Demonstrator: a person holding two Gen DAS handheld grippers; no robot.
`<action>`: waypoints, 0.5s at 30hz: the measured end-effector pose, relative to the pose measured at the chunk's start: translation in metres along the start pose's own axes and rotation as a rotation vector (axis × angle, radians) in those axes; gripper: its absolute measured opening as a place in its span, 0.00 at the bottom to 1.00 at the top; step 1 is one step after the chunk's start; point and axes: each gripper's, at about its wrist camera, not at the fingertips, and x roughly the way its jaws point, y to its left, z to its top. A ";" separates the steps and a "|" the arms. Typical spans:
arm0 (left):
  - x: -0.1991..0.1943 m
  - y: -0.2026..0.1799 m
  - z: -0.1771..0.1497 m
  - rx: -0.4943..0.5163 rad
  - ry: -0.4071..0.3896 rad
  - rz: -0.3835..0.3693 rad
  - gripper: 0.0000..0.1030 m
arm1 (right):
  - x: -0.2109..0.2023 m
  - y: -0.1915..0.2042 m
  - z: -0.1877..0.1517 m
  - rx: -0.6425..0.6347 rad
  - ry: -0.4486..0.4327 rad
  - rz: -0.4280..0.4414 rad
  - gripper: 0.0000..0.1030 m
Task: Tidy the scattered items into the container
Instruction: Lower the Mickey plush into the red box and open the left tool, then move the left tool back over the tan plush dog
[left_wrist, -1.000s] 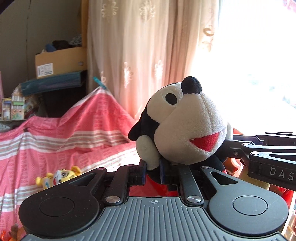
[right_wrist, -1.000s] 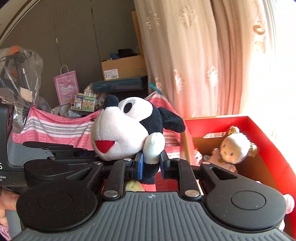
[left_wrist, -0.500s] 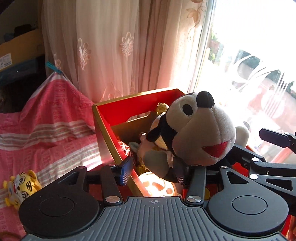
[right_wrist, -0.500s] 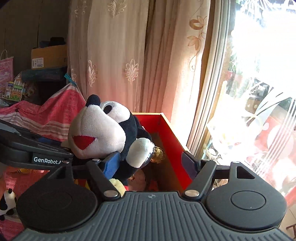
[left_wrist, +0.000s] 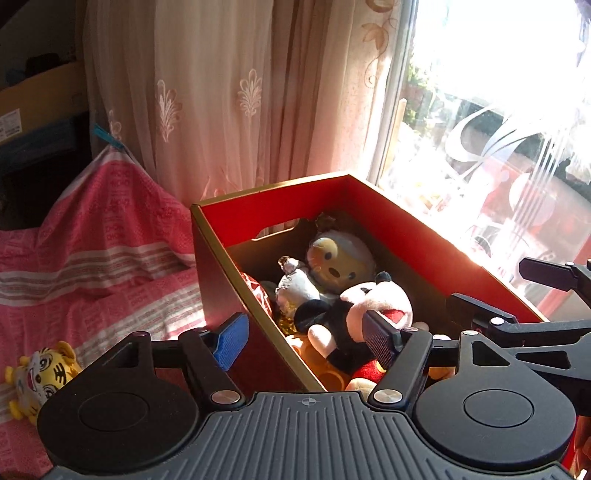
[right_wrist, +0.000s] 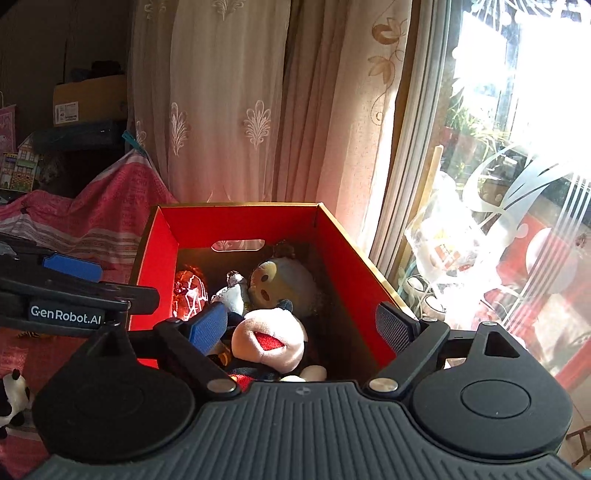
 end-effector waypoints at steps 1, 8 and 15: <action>-0.001 0.002 -0.001 -0.001 0.000 -0.003 0.78 | -0.001 0.002 0.000 0.002 0.001 -0.002 0.87; -0.027 0.016 -0.008 -0.017 -0.017 -0.021 0.80 | -0.018 0.018 0.005 0.009 -0.024 0.002 0.88; -0.066 0.047 -0.030 0.055 0.001 0.005 0.82 | -0.042 0.048 0.016 0.006 -0.065 0.068 0.91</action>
